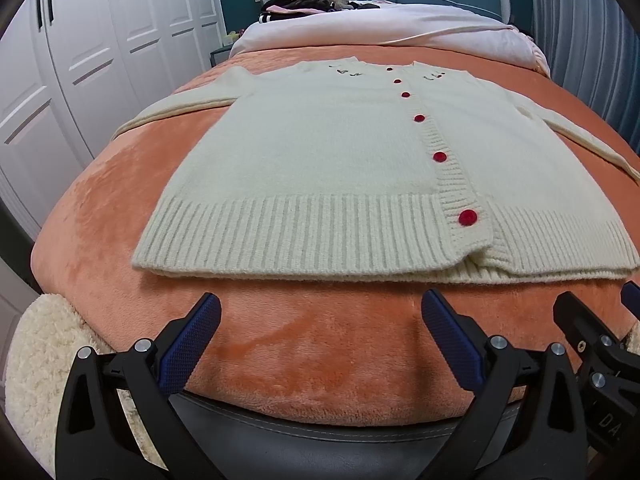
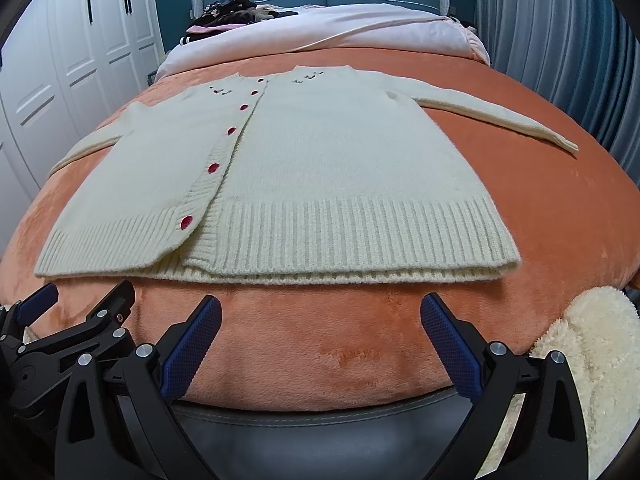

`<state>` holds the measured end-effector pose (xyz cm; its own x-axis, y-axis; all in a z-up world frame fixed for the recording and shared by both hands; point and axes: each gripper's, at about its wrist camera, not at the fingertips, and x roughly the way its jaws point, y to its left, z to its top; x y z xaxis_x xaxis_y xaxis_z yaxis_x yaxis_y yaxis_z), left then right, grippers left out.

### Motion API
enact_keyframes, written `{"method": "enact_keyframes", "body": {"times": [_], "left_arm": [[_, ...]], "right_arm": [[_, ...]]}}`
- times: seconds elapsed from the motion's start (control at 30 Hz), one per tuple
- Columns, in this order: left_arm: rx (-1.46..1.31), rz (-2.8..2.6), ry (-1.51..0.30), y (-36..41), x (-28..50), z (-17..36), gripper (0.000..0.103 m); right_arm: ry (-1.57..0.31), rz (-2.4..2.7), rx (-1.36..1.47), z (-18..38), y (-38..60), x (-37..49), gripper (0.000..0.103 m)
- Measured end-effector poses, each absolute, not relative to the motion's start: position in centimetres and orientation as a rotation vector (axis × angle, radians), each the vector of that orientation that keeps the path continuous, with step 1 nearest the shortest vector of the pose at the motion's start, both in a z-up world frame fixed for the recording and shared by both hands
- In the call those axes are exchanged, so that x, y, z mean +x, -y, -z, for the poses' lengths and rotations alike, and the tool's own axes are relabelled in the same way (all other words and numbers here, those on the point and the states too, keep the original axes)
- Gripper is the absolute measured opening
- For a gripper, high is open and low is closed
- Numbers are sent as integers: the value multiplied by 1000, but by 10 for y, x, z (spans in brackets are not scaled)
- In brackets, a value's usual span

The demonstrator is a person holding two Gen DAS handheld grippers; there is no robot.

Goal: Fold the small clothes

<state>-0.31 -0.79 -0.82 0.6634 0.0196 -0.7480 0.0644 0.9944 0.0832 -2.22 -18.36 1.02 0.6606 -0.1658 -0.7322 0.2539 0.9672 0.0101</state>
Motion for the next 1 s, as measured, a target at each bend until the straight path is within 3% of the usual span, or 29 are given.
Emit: {"method": "enact_keyframes", "body": {"times": [1.0], "left_arm": [[106, 25, -840, 9, -3, 7, 98]], "right_arm": [[-814, 237, 122, -11, 185, -22, 98]]}}
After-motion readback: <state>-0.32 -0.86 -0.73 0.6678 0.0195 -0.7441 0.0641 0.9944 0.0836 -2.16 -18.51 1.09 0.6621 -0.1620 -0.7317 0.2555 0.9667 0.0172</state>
